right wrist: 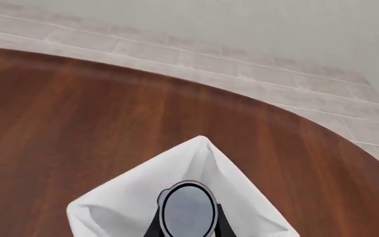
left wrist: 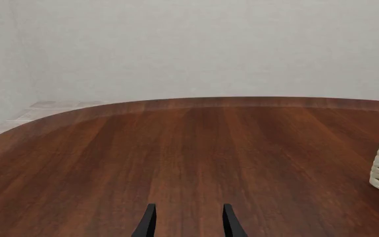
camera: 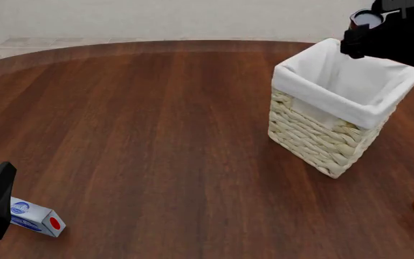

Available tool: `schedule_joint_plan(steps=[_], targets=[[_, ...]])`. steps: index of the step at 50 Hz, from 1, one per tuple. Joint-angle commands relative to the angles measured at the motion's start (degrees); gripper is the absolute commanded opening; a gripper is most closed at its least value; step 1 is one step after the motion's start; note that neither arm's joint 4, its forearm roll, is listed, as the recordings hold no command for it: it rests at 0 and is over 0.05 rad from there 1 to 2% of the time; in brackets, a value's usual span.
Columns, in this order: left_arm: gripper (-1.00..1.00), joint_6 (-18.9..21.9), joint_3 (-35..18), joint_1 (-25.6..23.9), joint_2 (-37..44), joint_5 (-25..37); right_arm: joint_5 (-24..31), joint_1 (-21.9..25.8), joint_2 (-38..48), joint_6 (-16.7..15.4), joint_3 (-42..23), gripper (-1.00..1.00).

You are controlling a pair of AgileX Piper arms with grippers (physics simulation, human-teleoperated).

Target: Pick up the tomato sauce, and put it in the basket.

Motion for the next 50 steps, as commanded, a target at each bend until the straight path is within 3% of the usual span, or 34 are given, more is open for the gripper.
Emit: schedule_joint_plan(steps=[1, 50], targets=[[1.0, 0.0, 0.0, 0.0, 0.0, 0.0, -1.13, -2.0, 3.24, 1.39, -1.23, -1.0], [1.0, 0.0, 0.0, 0.01, 0.0, 0.0, -3.51, -3.68, 8.24, 1.92, 0.69, -1.0]])
